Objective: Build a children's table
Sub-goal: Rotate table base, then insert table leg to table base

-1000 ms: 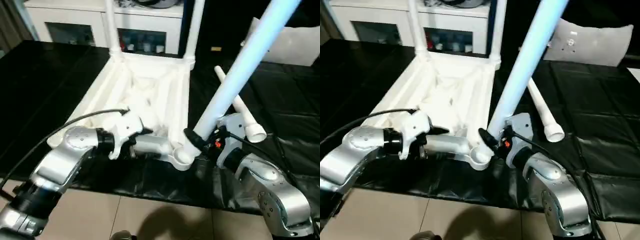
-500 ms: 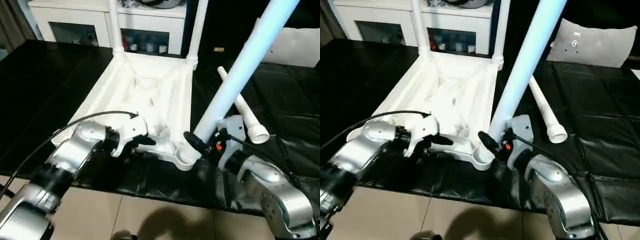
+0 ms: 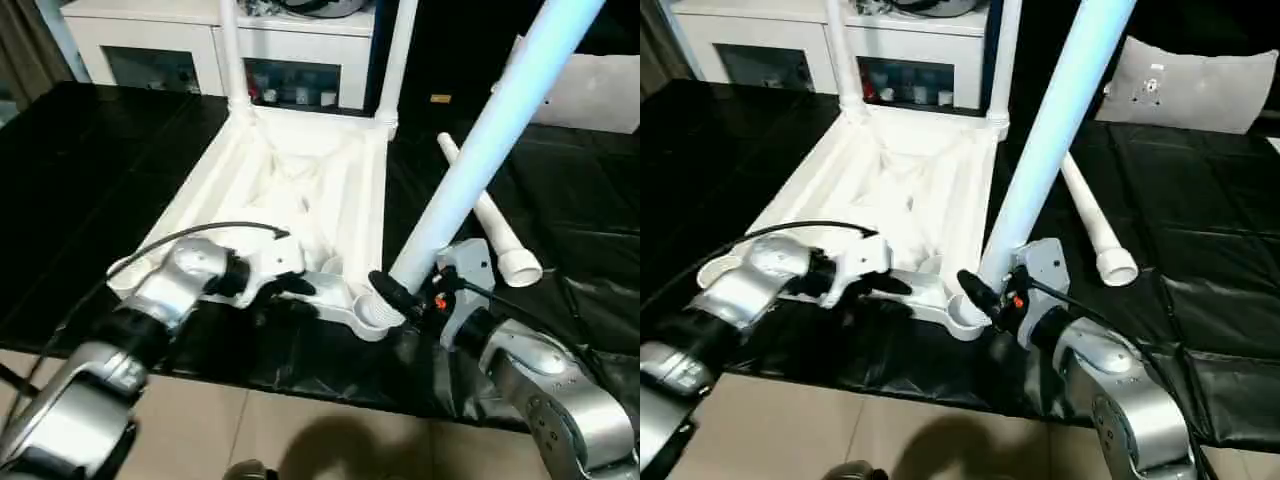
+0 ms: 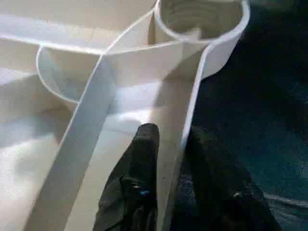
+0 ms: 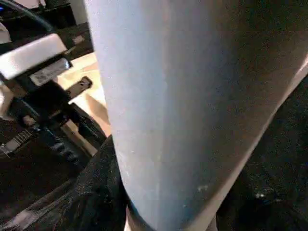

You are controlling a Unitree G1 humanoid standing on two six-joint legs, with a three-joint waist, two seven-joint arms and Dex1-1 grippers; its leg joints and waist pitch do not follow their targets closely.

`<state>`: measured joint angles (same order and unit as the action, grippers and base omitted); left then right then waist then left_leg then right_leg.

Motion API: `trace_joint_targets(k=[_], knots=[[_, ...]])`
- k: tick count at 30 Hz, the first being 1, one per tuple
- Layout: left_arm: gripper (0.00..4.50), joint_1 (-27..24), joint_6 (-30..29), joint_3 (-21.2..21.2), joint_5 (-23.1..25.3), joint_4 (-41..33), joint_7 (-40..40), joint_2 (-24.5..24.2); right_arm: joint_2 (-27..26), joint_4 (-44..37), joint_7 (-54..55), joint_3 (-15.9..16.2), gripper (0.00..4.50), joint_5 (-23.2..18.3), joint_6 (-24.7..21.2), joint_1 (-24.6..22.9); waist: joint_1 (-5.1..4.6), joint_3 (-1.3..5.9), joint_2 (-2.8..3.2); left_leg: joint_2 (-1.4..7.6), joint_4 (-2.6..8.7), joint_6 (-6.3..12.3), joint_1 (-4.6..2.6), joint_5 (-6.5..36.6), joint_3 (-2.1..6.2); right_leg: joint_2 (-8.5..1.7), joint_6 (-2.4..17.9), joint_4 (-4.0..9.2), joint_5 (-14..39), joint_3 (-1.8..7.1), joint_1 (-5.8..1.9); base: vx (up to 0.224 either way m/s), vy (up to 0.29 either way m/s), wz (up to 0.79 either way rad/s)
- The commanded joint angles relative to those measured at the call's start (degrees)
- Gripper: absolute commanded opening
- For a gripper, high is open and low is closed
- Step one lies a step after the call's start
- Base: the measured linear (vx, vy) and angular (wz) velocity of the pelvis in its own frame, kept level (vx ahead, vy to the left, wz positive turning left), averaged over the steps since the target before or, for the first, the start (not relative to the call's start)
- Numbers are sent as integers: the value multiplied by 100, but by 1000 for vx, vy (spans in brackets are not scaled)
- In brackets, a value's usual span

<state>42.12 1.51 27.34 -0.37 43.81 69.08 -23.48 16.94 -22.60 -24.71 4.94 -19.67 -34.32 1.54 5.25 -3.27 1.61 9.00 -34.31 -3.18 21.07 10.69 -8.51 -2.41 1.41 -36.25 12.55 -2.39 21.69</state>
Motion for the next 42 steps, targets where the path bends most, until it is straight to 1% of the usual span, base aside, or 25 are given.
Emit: trace_joint_targets(k=[1,4,5,6,8,10,12,13,14,15,16,17,19,20,21,22,24,25,26,30,34,36,39,41,42], knots=[[81,177,108,48,155,225,79,5,44,-218,2,-39,190,-41,-39,-46,17,371,70,373,405,-111,-59,1060,131,-614,1060,472,508,338,-310,0,0,0],[85,237,84,-27,119,339,183,51,49,-239,11,-42,190,-40,-44,-56,13,368,70,378,401,-74,-48,1018,122,-624,1093,476,535,342,-305,0,0,0],[67,262,21,-107,45,364,242,84,50,-243,14,-47,190,-44,-45,-53,13,370,68,378,400,-62,-47,989,120,-626,1100,473,511,341,-307,0,0,0],[54,266,3,-127,22,367,258,91,49,-241,14,-46,190,-44,-45,-49,11,374,30,379,398,-30,-42,942,115,-630,1119,471,459,339,-310,0,0,0],[49,268,-71,-199,-66,366,309,112,48,-231,10,-40,190,-43,-42,-36,22,376,52,372,388,14,-36,862,114,-637,1138,465,448,339,-305,0,0,0],[28,158,-454,-462,-308,200,246,117,72,-113,-99,114,190,24,30,110,9,384,-9,375,388,58,-20,774,105,-632,1154,445,376,327,-315,0,0,0],[20,2,-513,-489,-286,23,176,22,40,-6,-101,191,190,93,107,212,-2,384,-19,363,384,91,-15,718,104,-632,1172,445,339,322,-317,0,0,0],[18,-180,-557,-501,-244,-212,97,-93,32,94,-156,257,190,135,191,309,-24,385,19,385,383,95,-13,727,112,-654,1182,431,403,319,-306,0,0,0],[18,-226,-574,-506,-237,-277,73,-121,35,117,-178,274,190,143,212,332,-58,375,16,386,388,97,8,717,113,-647,1186,431,397,320,-310,0,0,0],[12,-428,-642,-548,-212,-548,-40,-229,27,250,-240,315,190,162,258,447,-68,381,36,395,377,108,-27,762,100,-629,1205,435,379,321,-278,0,0,0],[5,-587,-694,-592,-193,-756,-132,-307,13,367,-278,335,190,171,276,543,-123,380,36,389,396,94,13,749,118,-627,1237,406,306,309,-313,0,0,0],[1,-726,-794,-644,-186,-958,-220,-374,-5,444,-298,352,190,178,287,619,-135,367,-130,381,404,144,4,759,85,-615,1202,458,387,307,-306,0,0,0],[0,-1048,-990,-793,-163,-1438,-472,-471,-49,672,-345,375,190,204,351,810,-159,356,-18,387,392,121,0,769,90,-626,1181,436,659,305,-285,0,0,0],[0,-1085,-1017,-815,-164,-1494,-504,-476,-55,706,-349,375,190,209,361,835,-172,344,-28,378,397,132,1,774,83,-604,1163,458,718,307,-275,0,0,0],[0,-1307,-1246,-886,-197,-1895,-589,-510,-68,807,-392,410,190,232,392,919,-159,341,-126,386,399,149,6,756,82,-634,1150,432,812,309,-295,0,0,0],[0,-1332,-1262,-892,-198,-1938,-598,-513,-71,818,-396,414,190,233,394,928,-152,342,-66,387,391,160,-11,721,65,-618,1114,462,878,307,-254,0,0,0],[0,-1528,-1386,-921,-185,-2278,-676,-532,-96,932,-417,438,190,230,418,1011,-166,337,-85,395,401,155,-17,738,68,-599,1132,446,805,308,-248,0,0,0],[0,-1718,-1296,-893,-123,-2581,-738,-556,-128,1093,-467,473,190,219,442,1096,-171,326,-195,391,409,180,-13,796,59,-608,1111,454,880,305,-253,0,0,0],[0,-1791,-1224,-873,-101,-2696,-760,-571,-136,1160,-505,491,190,218,453,1128,-157,321,-158,389,412,178,-14,800,62,-616,1090,457,961,308,-249,0,0,0],[0,-1971,-1037,-848,-113,-3014,-757,-608,-192,1391,-654,529,190,175,490,1226,-95,328,-176,407,420,176,-46,793,44,-598,1027,461,924,314,-208,0,0,0],[0,-2060,-1266,-954,-99,-3067,-933,-590,-248,1598,-730,553,190,191,614,1324,-28,339,-171,392,420,150,-41,748,35,-610,1002,438,750,319,-214,0,0,0],[45,-2074,-1345,-982,-168,-3100,-886,-585,-253,1616,-737,551,190,193,624,1333,-21,338,-170,392,422,132,-38,745,36,-619,1001,437,780,320,-220,0,0,0],[56,-2078,-1273,-1102,-235,-3056,-1026,-472,-277,1661,-763,532,190,191,650,1353,1,354,-146,392,406,117,-44,741,31,-612,1025,439,704,318,-212,0,0,0],[56,-2007,-1132,-991,2,-2843,-1115,-473,-303,1695,-786,497,190,201,707,1349,29,347,-114,400,416,103,-58,805,37,-596,1001,446,703,318,-192,0,0,0],[56,-1993,-1110,-967,45,-2808,-1116,-481,-308,1702,-780,491,190,205,724,1347,23,339,-132,397,423,91,-54,864,35,-590,978,463,749,319,-192,0,0,0]])
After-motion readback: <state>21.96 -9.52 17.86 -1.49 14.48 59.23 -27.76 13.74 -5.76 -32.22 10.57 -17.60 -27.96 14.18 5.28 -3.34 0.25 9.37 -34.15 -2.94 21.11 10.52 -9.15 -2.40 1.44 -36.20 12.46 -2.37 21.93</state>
